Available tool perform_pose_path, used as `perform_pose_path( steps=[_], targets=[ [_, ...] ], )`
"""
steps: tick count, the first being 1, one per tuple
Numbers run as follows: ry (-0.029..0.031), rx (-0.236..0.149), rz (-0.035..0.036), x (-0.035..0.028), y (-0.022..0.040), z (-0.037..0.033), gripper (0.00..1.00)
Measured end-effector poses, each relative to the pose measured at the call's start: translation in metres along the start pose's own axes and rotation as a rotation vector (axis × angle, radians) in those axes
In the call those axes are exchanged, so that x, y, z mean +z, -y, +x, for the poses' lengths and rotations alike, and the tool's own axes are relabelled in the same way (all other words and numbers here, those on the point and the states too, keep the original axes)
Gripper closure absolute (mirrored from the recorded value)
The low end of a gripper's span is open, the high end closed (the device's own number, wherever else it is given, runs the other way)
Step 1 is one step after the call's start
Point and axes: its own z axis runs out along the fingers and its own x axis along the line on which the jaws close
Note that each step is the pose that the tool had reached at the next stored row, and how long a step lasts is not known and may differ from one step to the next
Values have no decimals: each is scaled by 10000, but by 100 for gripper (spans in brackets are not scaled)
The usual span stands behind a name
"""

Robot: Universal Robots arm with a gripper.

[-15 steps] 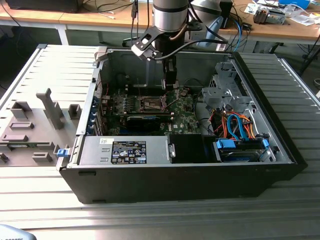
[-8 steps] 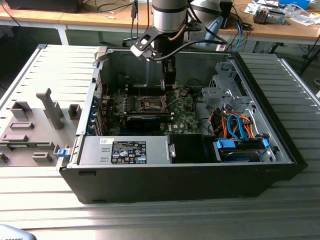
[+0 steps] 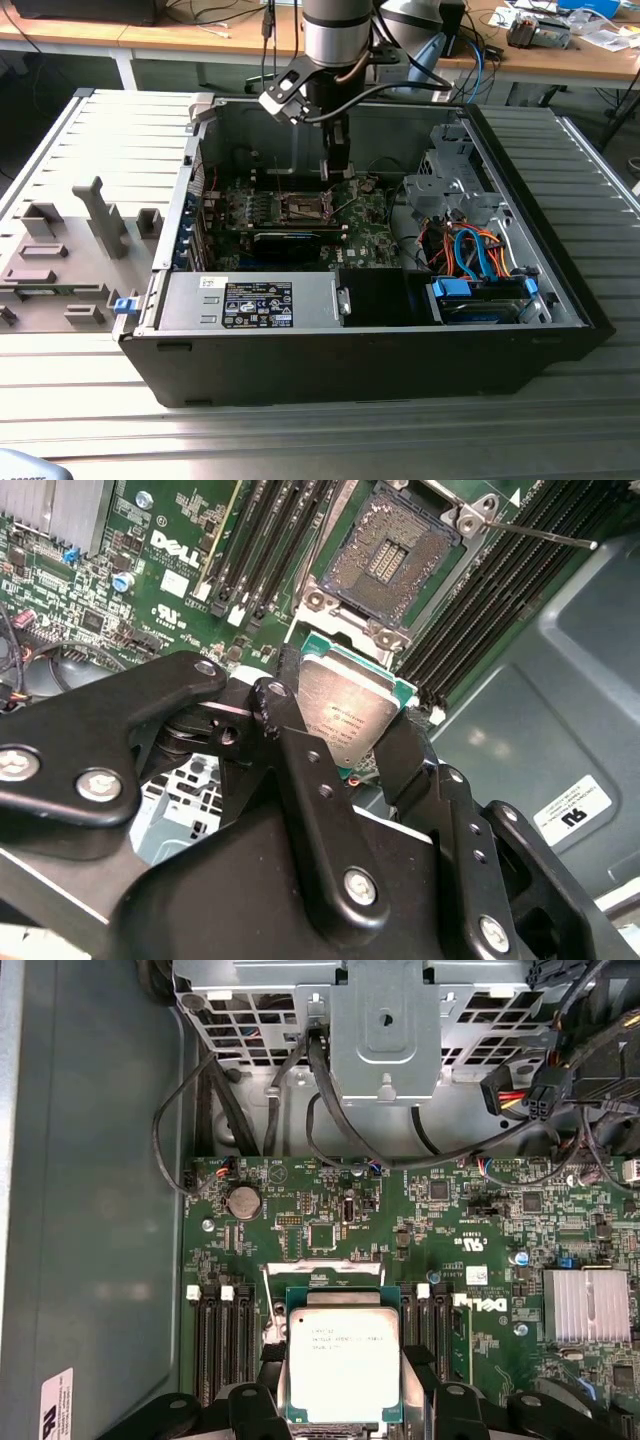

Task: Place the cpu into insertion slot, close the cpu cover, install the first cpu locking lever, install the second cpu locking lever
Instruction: 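Place the cpu into insertion slot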

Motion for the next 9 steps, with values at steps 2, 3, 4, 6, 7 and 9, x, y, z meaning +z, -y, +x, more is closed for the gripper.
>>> perform_pose_path(
  steps=[2,3,4,6,7,9],
  targets=[
    [1,-1,1,2,3,0,46],
    [0,-1,0,4,5,0,46],
    [0,0,0,5,7,0,46],
    [0,-1,0,8,10,0,46],
    [0,0,0,10,12,0,46],
    [0,0,0,13,14,0,46]
  ],
)
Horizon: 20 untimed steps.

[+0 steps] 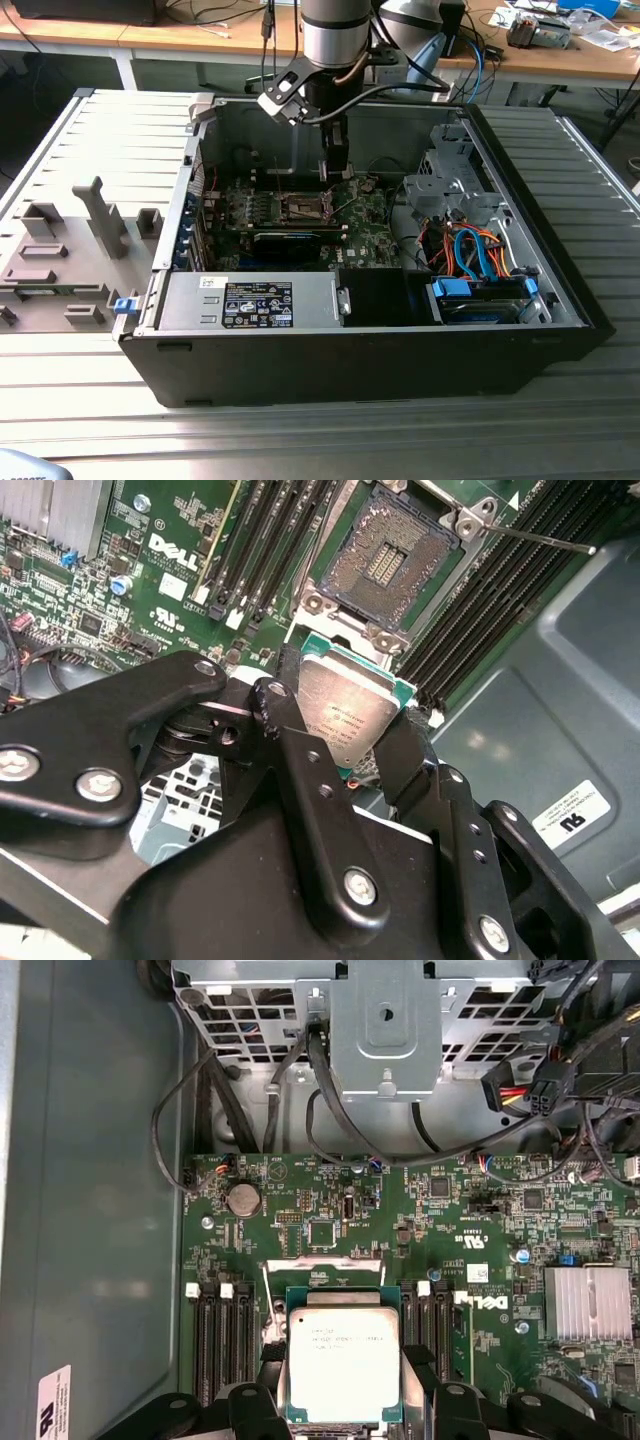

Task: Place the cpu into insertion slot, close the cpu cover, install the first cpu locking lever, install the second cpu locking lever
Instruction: 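Place the cpu into insertion slot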

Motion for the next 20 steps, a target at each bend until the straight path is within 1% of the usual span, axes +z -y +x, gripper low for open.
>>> perform_pose_path(
  steps=[20],
  targets=[
    [0,-1,1,41,35,0,46]
  ],
)
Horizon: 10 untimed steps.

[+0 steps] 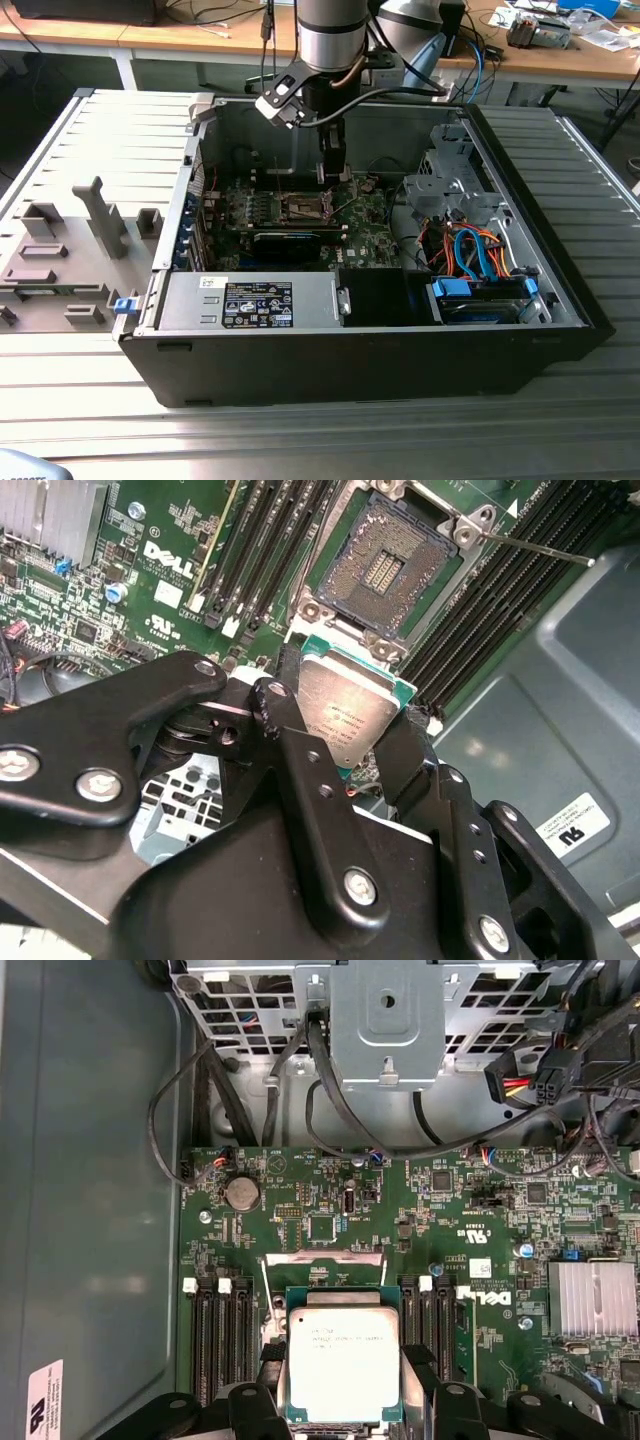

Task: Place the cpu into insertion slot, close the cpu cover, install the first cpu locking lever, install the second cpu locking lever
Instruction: 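Place the cpu into insertion slot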

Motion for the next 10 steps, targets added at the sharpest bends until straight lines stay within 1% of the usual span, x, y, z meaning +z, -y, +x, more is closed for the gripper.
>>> perform_pose_path(
  steps=[10],
  targets=[
    [0,1,0,23,18,0,46]
  ],
)
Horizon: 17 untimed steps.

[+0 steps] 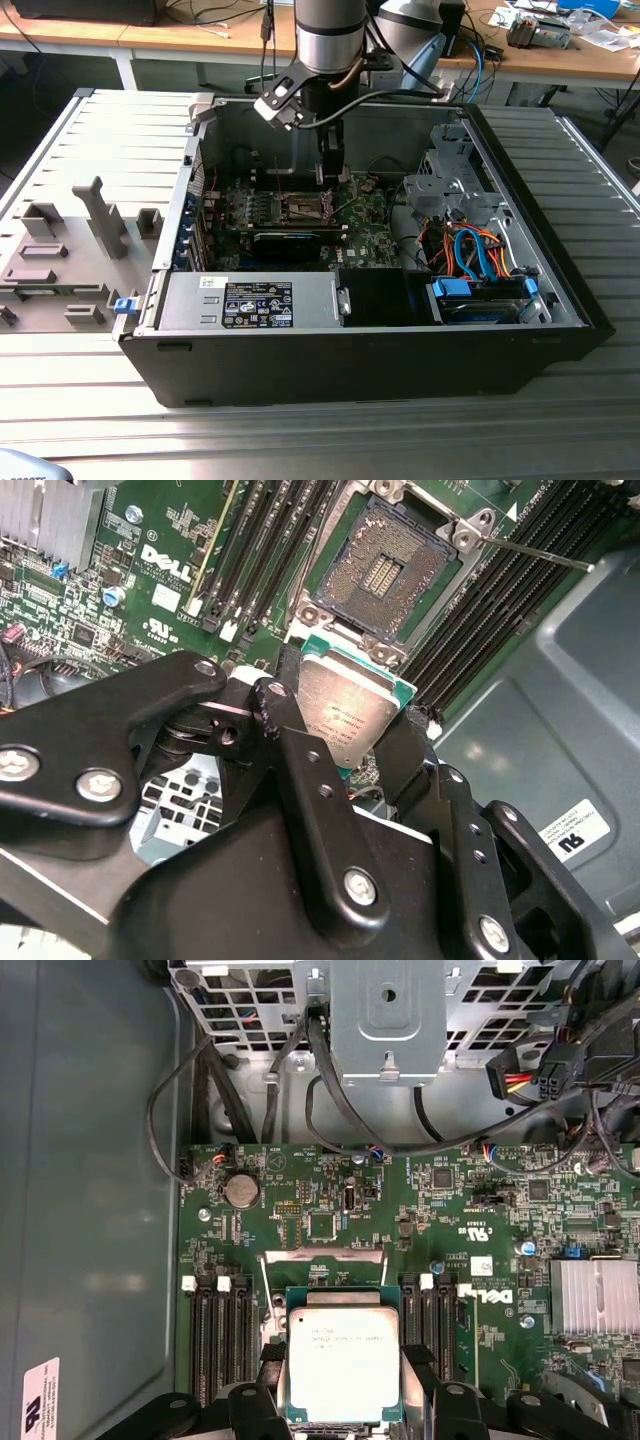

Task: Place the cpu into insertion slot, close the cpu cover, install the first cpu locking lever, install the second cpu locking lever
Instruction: 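Place the cpu into insertion slot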

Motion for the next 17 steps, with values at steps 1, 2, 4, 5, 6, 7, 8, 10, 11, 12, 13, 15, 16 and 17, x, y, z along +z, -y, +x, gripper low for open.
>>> perform_pose_path(
  steps=[1,2,4,5,6,7,8,10,11,12,13,15,16,17],
  targets=[
    [1,0,0,1,1,0,46],
    [0,-1,0,3,2,0,46],
    [0,-1,0,14,8,0,46],
    [0,-1,0,22,12,0,46],
    [0,-1,0,24,12,0,46],
    [0,-1,0,26,13,0,46],
    [0,-1,0,28,14,0,46],
    [0,-1,0,32,15,0,46],
    [0,-1,0,35,15,-1,46],
    [0,-1,0,37,16,-1,46],
    [1,0,1,38,16,-1,46],
    [0,-1,0,42,16,-1,46],
    [0,-1,0,46,17,-1,46],
    [0,-1,-1,48,17,-1,46]
  ],
)
